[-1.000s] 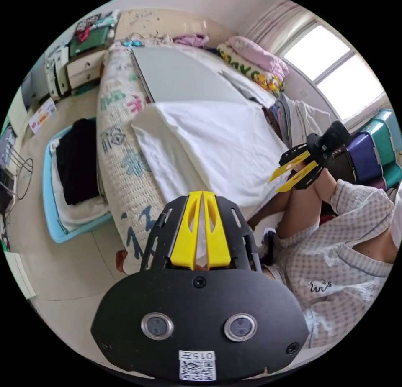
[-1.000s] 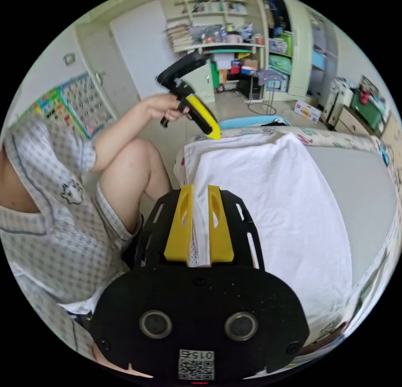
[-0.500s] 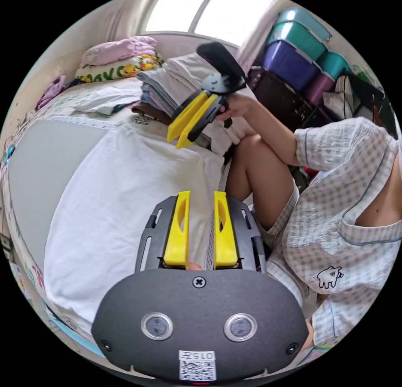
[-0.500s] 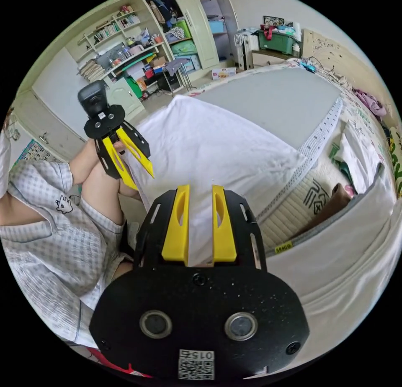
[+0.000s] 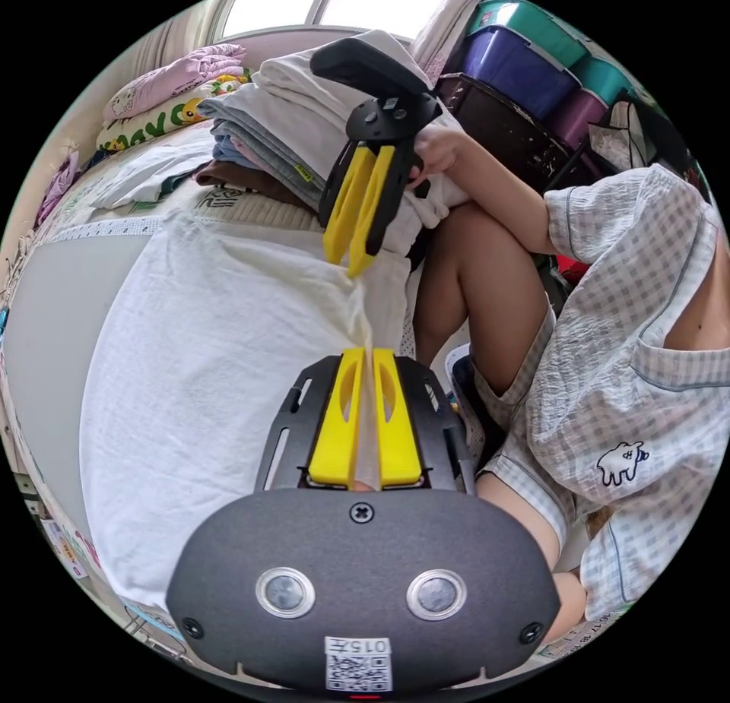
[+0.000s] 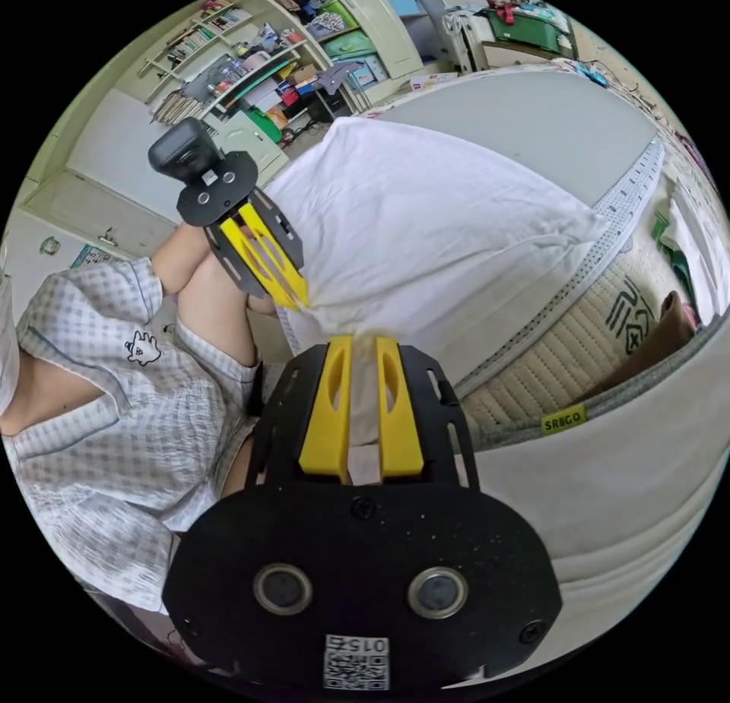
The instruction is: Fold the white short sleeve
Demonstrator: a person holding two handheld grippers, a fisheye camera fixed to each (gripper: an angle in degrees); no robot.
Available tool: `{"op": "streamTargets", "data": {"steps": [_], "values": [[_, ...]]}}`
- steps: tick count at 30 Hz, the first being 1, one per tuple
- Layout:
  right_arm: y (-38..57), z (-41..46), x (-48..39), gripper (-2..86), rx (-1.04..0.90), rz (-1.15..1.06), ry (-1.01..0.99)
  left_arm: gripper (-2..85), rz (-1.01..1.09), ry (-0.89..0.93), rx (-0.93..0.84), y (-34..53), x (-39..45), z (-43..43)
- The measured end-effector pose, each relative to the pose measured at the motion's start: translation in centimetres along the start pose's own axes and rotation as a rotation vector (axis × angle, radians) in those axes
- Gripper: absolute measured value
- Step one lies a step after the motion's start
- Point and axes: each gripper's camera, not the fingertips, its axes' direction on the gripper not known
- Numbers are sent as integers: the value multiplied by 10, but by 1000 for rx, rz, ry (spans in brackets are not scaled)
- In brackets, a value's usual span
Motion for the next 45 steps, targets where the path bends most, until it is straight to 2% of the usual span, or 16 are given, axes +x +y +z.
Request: {"op": "streamTargets", "data": {"steps": [4,9,14,20,24,26,31,35,41,45], "values": [[10,-15,-7,2,98,-31,57,8,36,-6,8,-4,5,9],[11,6,-11,-4,-62,-7,165,32,55,-12,-7,-7,7,20],[23,2,-8,0,-53,35,123,54,62,0,-48,-7,2,35],[59,-28,-33,12,179,71,188,66,-2,33,26,14,-29,10],[92,-28,-63,60,202,228,341,77,-188,31,284,34,-73,-37],[121,-15,-84,61,260,303,347,81,-269,-2,342,33,-93,-50],[201,47,-117,73,391,567,348,90,-363,-86,293,-15,-140,-48],[215,67,-125,87,451,616,427,97,-396,-129,268,-55,-168,-36],[246,73,-117,102,613,725,273,119,-475,-120,326,-91,-213,-24],[268,78,-129,91,667,720,259,133,-496,-193,211,-125,-236,-3]]}}
